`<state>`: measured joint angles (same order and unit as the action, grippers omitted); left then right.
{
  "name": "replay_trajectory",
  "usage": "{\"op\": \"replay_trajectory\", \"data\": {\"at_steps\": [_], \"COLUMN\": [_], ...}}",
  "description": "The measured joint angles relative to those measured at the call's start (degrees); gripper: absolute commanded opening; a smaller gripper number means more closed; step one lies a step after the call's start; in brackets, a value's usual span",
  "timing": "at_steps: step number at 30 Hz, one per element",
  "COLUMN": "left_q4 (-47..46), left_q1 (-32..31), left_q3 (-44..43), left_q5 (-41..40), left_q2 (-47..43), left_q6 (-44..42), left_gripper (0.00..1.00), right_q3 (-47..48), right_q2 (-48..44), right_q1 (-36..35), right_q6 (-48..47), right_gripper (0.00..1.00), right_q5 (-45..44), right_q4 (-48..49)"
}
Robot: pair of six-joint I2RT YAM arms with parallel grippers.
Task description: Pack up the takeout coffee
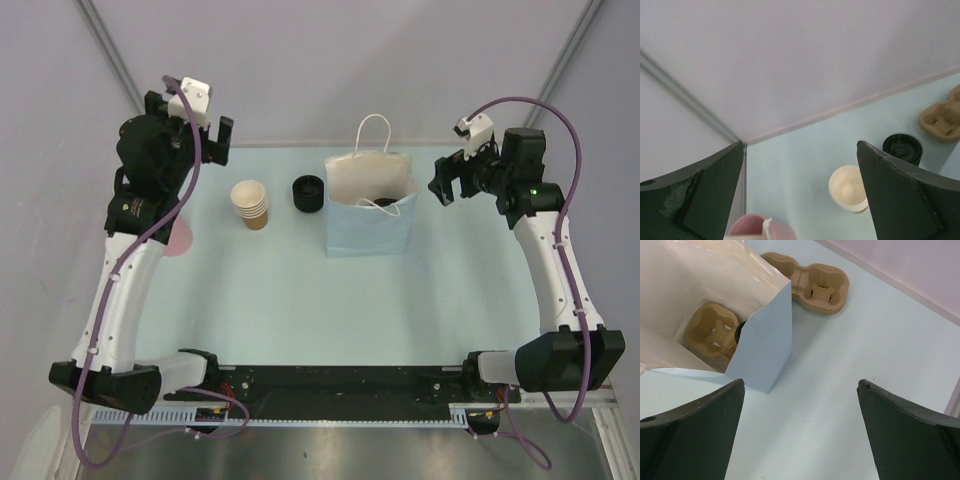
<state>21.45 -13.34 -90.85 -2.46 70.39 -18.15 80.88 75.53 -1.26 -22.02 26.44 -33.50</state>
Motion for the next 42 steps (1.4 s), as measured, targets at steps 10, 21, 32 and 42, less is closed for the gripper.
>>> {"op": "replay_trajectory", "data": {"at_steps": [10,21,32,42], "left_q4": [2.36,0.44,-1.53,-1.86], "left_q1": [14.47,23.65,26.38,27.10], "left_q3": [14.80,19.12,22.29,22.49], "left_q5": [4.92,8.61,10.78,10.84], "left_q2": [-0.72,4.15,8.48,9.22], "left_q6": [-1.99,-3.08,-3.32,-3.34], "left_gripper": [1.00,0.90,0.52,0.36], "right_q3": [-0.46,-1.38,-1.51,-2.23], "right_q2": [-0.46,-1.18,-1.18,-1.18], "right_q1": [0.00,-0.04,-0.70,-1.97], "right_q6": [0.44,0.87,0.85,0.81], "right_gripper": [1.00,1.00,1.00,1.00], "right_q5": [-0.02,-0.24,-0.50,-1.36], "right_q4": [-0.04,0.13,0.46,0.81]}}
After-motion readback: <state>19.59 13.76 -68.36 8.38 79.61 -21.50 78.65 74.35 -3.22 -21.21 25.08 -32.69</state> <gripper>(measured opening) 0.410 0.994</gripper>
